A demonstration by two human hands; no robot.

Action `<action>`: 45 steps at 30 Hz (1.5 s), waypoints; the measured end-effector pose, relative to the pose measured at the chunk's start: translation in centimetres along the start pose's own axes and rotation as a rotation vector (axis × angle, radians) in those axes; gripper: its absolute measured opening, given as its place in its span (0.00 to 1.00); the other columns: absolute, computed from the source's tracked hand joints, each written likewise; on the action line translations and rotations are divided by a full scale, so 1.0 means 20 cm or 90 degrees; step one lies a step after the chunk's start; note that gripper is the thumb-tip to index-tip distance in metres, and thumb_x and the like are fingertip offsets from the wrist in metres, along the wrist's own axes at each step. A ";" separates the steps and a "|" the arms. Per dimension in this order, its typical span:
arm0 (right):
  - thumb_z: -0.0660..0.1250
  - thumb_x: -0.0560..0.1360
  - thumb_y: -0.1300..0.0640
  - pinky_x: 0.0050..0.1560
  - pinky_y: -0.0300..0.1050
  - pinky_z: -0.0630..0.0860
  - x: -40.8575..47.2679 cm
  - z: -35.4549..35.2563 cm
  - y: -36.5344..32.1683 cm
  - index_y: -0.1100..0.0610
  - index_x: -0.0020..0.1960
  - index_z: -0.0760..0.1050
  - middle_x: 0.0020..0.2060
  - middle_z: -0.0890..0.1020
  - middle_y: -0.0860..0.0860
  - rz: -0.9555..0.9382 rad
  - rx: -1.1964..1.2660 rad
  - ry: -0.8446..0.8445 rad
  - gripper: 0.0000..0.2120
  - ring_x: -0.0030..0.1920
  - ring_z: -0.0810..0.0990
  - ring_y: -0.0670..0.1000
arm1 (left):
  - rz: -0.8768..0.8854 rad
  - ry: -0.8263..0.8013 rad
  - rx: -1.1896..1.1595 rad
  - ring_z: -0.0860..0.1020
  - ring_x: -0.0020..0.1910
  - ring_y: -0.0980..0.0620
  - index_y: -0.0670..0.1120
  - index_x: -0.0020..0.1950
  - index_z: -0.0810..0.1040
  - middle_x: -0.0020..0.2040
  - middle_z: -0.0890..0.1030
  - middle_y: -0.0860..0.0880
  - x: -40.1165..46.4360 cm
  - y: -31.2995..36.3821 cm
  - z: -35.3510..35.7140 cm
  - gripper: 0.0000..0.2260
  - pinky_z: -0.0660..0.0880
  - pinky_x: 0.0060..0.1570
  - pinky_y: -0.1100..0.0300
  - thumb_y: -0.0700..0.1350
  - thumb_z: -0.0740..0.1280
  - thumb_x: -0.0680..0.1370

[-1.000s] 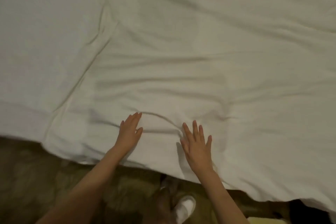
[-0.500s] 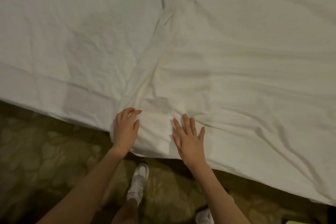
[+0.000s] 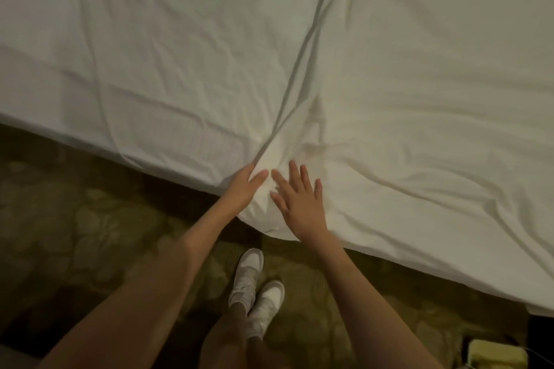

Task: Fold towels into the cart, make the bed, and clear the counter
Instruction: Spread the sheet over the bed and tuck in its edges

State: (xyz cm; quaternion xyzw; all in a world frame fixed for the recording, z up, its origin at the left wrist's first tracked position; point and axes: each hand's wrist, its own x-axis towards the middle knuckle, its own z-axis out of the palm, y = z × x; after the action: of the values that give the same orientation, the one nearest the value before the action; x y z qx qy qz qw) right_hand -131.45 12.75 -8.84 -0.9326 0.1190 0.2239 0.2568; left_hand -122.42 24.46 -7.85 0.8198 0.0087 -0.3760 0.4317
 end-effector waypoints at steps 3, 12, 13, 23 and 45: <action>0.48 0.81 0.42 0.74 0.60 0.40 -0.04 0.02 0.00 0.42 0.76 0.40 0.77 0.40 0.49 -0.012 0.002 0.009 0.27 0.76 0.36 0.52 | 0.007 -0.007 -0.084 0.78 0.53 0.51 0.44 0.67 0.71 0.56 0.78 0.47 -0.06 0.00 -0.02 0.16 0.74 0.43 0.69 0.48 0.58 0.82; 0.31 0.70 0.33 0.72 0.66 0.44 -0.16 0.21 -0.01 0.44 0.77 0.42 0.77 0.41 0.51 -0.081 -0.146 -0.012 0.37 0.75 0.34 0.55 | -0.096 0.061 -0.066 0.80 0.53 0.44 0.40 0.57 0.79 0.52 0.82 0.42 -0.29 -0.48 -0.07 0.14 0.77 0.53 0.52 0.49 0.61 0.80; 0.32 0.71 0.34 0.73 0.65 0.43 -0.15 0.21 0.00 0.44 0.77 0.42 0.77 0.41 0.51 -0.077 -0.123 0.016 0.36 0.74 0.34 0.53 | -0.088 0.028 -0.057 0.80 0.54 0.46 0.41 0.58 0.78 0.53 0.81 0.44 -0.28 -0.50 -0.08 0.14 0.77 0.52 0.56 0.49 0.62 0.80; 0.41 0.78 0.36 0.72 0.68 0.41 -0.06 0.17 -0.01 0.42 0.77 0.41 0.77 0.40 0.52 -0.034 -0.139 0.045 0.29 0.76 0.35 0.58 | -0.158 0.052 -0.289 0.74 0.49 0.54 0.45 0.67 0.70 0.55 0.75 0.51 -0.11 -0.20 -0.12 0.21 0.71 0.49 0.61 0.56 0.58 0.80; 0.35 0.74 0.37 0.70 0.69 0.42 -0.13 0.29 0.02 0.44 0.76 0.40 0.77 0.42 0.52 -0.056 -0.233 0.007 0.32 0.76 0.38 0.59 | -0.175 -0.096 0.088 0.75 0.61 0.47 0.44 0.66 0.74 0.62 0.76 0.47 -0.31 -0.76 -0.18 0.34 0.74 0.61 0.49 0.64 0.72 0.67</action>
State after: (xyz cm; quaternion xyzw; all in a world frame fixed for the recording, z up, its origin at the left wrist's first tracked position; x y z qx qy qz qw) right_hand -135.93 15.84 -12.12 -0.9692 0.0366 0.2255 0.0918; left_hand -129.88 38.45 -13.42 0.8079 0.0624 -0.4919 0.3184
